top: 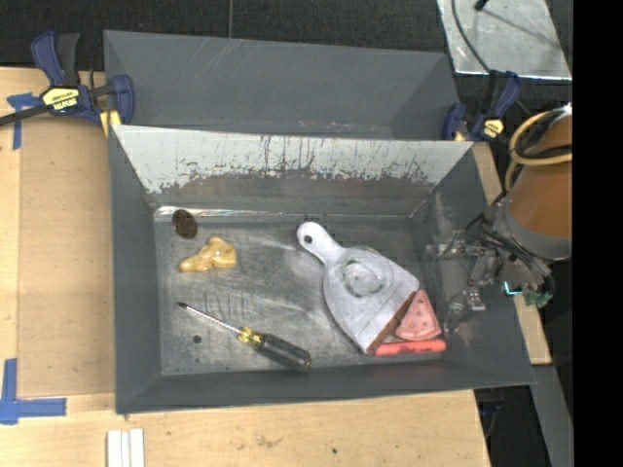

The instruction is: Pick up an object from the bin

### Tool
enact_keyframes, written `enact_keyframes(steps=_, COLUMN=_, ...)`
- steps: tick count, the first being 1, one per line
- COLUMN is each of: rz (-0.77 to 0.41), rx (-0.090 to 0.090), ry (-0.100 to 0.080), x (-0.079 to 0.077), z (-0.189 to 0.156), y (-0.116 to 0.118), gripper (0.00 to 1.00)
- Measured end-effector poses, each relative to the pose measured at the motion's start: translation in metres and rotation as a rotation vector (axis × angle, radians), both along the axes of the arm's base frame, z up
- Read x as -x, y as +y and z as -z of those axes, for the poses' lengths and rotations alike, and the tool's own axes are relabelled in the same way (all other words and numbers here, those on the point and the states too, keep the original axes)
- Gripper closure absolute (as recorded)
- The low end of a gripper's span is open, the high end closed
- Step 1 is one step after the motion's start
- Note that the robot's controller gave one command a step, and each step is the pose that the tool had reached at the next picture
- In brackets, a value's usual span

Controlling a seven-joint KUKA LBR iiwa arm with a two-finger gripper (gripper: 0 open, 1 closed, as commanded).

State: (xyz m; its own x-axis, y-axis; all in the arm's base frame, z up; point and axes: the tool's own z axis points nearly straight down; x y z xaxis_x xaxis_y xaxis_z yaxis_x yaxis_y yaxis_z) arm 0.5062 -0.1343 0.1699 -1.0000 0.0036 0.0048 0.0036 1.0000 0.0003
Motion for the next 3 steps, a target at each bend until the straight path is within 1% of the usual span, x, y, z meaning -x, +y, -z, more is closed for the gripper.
enact_keyframes(steps=1, rz=-0.003, rx=0.002, ry=-0.008, x=-0.002, z=-0.004, y=0.000, gripper=0.00)
enact_keyframes(steps=2, rz=-0.094, rx=0.003, ry=-0.012, x=-0.003, z=0.028, y=0.012, gripper=0.00)
enact_keyframes(steps=3, rz=-0.314, rx=0.000, ry=-0.007, x=-0.008, z=0.061, y=0.029, gripper=0.00)
